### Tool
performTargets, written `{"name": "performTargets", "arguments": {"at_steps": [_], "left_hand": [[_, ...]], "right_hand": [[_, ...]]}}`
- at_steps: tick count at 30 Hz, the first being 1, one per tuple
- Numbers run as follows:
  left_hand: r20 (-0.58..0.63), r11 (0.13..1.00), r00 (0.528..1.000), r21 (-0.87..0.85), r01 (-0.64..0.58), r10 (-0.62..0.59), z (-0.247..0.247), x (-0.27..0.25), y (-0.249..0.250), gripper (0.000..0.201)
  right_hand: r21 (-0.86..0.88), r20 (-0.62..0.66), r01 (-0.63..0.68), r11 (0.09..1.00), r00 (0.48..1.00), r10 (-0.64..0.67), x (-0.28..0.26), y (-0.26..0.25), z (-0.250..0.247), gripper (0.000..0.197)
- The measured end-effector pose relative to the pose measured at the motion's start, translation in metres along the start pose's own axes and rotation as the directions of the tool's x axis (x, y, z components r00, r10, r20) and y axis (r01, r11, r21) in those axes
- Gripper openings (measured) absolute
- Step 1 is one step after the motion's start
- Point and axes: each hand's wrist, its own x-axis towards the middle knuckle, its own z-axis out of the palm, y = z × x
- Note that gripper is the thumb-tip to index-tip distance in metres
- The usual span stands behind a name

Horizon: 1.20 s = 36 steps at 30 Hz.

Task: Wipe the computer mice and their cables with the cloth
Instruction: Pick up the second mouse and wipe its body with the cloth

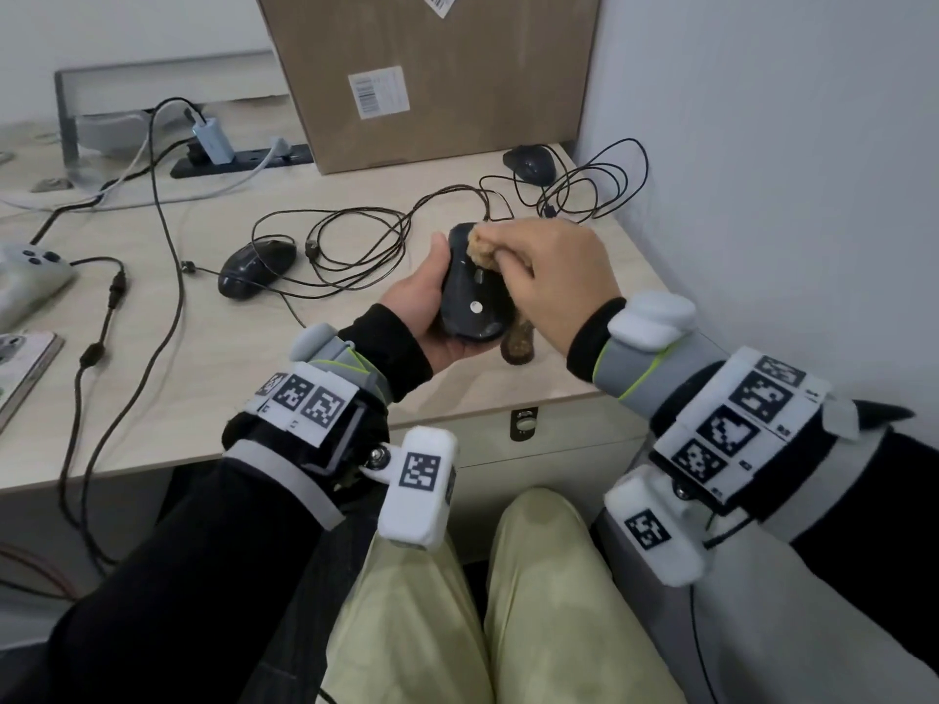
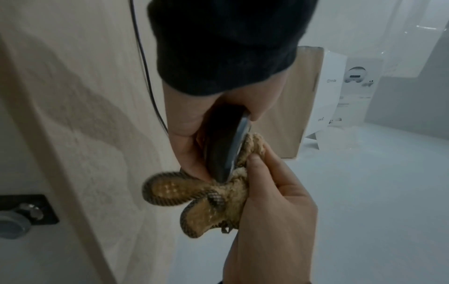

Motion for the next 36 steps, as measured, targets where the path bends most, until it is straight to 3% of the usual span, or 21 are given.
{"name": "performTargets", "arguments": {"at_steps": [4,8,14,18,22,27,32,36], "left_hand": [[0.035,0.998,0.999,0.059,-0.017,0.015,-0.001,-0.001,0.0,0.059],[0.021,0.999,0.999,0.031,-0.04,0.04,-0.002,-0.001,0.002,0.059],[-0.136,0.966,0.989,-0.241,-0.093,0.061,-0.003,0.013,0.019,0.062],[-0.163,0.936,0.978,-0.304,-0.177,0.132,-0.003,0.014,0.029,0.06],[-0.056,0.987,0.997,-0.146,-0.069,0.061,0.0,0.006,0.025,0.067],[-0.001,0.999,0.999,-0.008,0.053,-0.053,0.005,-0.003,0.009,0.071],[-0.018,0.992,0.993,-0.041,0.116,-0.117,0.011,-0.002,0.003,0.072],[-0.064,0.967,0.993,-0.242,0.079,-0.097,0.01,0.0,0.01,0.08]], "right_hand": [[0.011,0.034,-0.148,0.989,0.988,0.148,0.024,0.003,-0.004,0.026],[0.042,0.052,-0.192,0.98,0.98,0.19,0.025,0.003,-0.004,0.027],[0.11,0.171,-0.024,0.994,0.985,0.005,-0.01,-0.015,0.008,0.036],[0.09,0.125,0.132,0.987,0.982,-0.143,-0.019,-0.024,0.006,0.03],[0.012,0.045,0.118,0.993,0.992,-0.118,-0.003,-0.018,0.007,0.038],[-0.105,0.184,-0.095,0.99,0.977,0.113,0.032,0.006,0.001,0.034],[-0.029,0.292,-0.114,0.993,0.949,0.118,0.031,0.0,0.002,0.03],[0.098,0.313,-0.037,0.994,0.95,0.005,0.014,-0.022,0.007,0.036]]}}
